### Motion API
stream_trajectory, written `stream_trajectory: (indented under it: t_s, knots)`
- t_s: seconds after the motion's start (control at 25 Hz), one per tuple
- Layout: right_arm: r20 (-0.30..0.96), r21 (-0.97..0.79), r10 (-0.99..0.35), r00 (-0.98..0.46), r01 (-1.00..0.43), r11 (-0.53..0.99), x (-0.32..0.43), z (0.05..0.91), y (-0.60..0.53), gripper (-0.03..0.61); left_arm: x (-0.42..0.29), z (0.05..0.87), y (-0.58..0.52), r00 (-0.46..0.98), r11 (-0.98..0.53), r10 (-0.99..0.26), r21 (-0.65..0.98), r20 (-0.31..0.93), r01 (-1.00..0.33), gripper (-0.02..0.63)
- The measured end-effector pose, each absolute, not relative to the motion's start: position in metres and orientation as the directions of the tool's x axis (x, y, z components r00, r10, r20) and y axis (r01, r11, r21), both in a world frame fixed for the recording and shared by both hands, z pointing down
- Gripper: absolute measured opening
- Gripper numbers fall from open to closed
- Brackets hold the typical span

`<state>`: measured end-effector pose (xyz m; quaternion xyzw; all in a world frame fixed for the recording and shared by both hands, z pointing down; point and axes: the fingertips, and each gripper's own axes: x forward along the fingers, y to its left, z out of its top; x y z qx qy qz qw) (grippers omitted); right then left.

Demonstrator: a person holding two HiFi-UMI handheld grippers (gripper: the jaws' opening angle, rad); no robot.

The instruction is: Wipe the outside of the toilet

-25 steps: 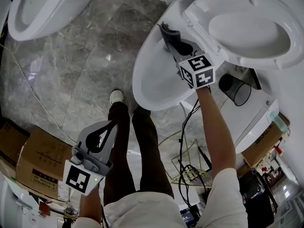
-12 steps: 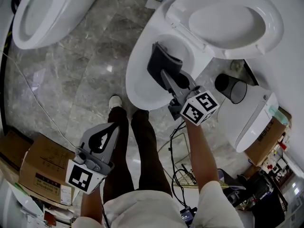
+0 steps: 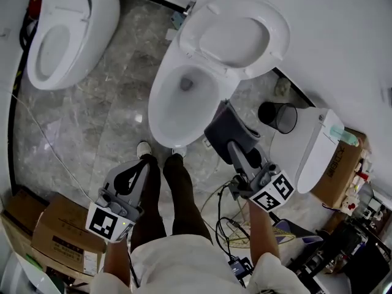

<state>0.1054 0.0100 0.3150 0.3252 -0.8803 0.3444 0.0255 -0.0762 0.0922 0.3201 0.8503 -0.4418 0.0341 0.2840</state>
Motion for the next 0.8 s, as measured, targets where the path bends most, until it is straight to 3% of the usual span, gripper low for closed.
stream_trajectory:
  t_s: [0.48, 0.8]
  knots:
    - [0.098, -0.435, -0.714, -0.693, -0.675, 0.595, 0.193, 0.079, 0.071, 0.055, -0.014, 0.158, 0.099, 0.685, -0.602, -0.684, 0.335, 0.251, -0.724, -0.002]
    - [-0.06, -0.272, -0.769, -0.636, -0.731, 0.626, 0.224, -0.02, 0.097, 0.055, 0.007, 0.063, 0.095, 0.706, -0.68, -0.683, 0.193, 0.186, -0.708, -0.002]
